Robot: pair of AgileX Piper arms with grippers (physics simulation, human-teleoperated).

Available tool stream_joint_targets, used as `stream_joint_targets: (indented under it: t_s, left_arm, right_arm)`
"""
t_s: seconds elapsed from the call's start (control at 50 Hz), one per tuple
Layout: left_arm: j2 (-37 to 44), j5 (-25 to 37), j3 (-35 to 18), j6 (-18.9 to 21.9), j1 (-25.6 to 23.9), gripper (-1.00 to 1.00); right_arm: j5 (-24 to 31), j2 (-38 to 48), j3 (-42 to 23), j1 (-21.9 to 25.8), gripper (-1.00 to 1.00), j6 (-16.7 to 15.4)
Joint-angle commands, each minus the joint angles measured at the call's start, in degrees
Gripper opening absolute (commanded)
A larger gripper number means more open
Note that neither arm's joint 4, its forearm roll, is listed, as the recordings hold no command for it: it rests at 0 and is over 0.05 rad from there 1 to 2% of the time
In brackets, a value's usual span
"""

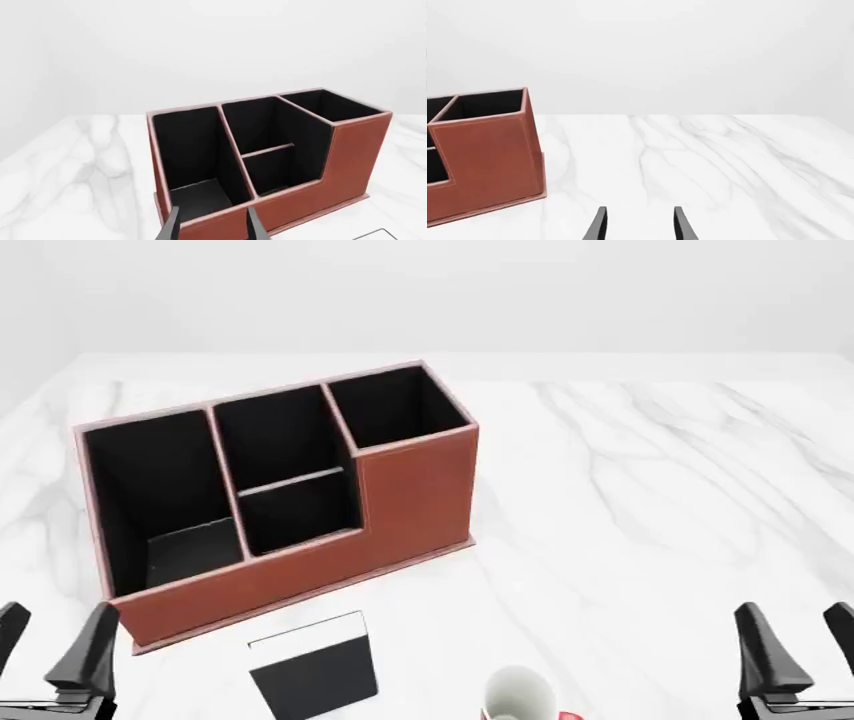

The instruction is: Pick up the book and place it in the front compartment of the caddy.

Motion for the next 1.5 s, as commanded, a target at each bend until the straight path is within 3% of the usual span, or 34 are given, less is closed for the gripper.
stream_joint_targets:
  t_s: [0.02,0.12,0.18,0.24,0.26,0.3,0.62,0.68,0.74,0.8,0.96,1.1,1.14,1.18,1.26,1.5]
  left_arm:
    - [0.1,0.0,-0.2,0.2,-0.4,1.0]
    - [0.1,0.0,-0.5,-0.9,0.0,1.0]
    - [-0.1,-0.6,-0.7,2.0,-1.9,1.0]
    - [-0.1,0.6,-1.1,1.8,-3.7,1.0]
    - [-0.1,2.0,-4.0,3.0,-4.1,1.0]
    - [-0.1,-0.8,-0.7,3.1,-2.7,1.0]
    - [-0.1,0.2,-1.9,3.2,-3.6,1.0]
    - [-0.1,4.3,-6.3,6.8,-7.6,1.0]
    - [-0.1,6.9,-9.7,7.9,-7.5,1.0]
    - [-0.1,13.8,-17.1,11.1,-11.3,1.0]
    - [0.6,22.8,-22.7,22.7,-21.4,1.0]
    - [7.9,27.3,-27.8,28.2,-29.3,1.0]
    - [9.6,28.6,-28.9,28.9,-31.2,1.0]
    - [12.1,30.8,-31.4,27.0,-33.7,1.0]
    - [15.7,34.2,-33.7,28.2,-37.4,1.0]
    - [25.3,39.4,-35.7,34.0,-40.8,1.0]
  right_arm:
    - [0.1,0.2,-0.2,0.0,1.0,0.0]
    - [0.2,0.1,-0.2,0.0,1.0,0.0]
    - [0.2,0.1,-0.2,0.0,1.0,0.0]
    - [0.2,0.1,-0.2,0.0,1.0,0.1]
    - [0.2,0.0,-0.3,1.6,1.0,-0.5]
    - [0.2,0.1,-0.2,0.0,1.0,0.1]
    - [0.2,0.1,-0.2,0.0,1.0,0.0]
    - [0.2,0.1,-0.2,0.0,1.0,0.0]
    - [0.2,0.1,-0.2,0.0,1.0,0.0]
    - [0.2,0.1,-0.2,0.0,1.0,0.1]
    - [0.2,0.1,-0.2,0.0,1.0,0.0]
    - [0.2,0.1,-0.2,0.0,1.0,0.0]
    - [0.2,0.1,-0.2,0.0,1.0,0.0]
    - [0.2,0.1,-0.2,0.0,1.0,0.1]
    - [0.2,0.1,-0.2,0.0,1.0,0.0]
    - [0.2,0.1,-0.2,0.0,1.0,0.0]
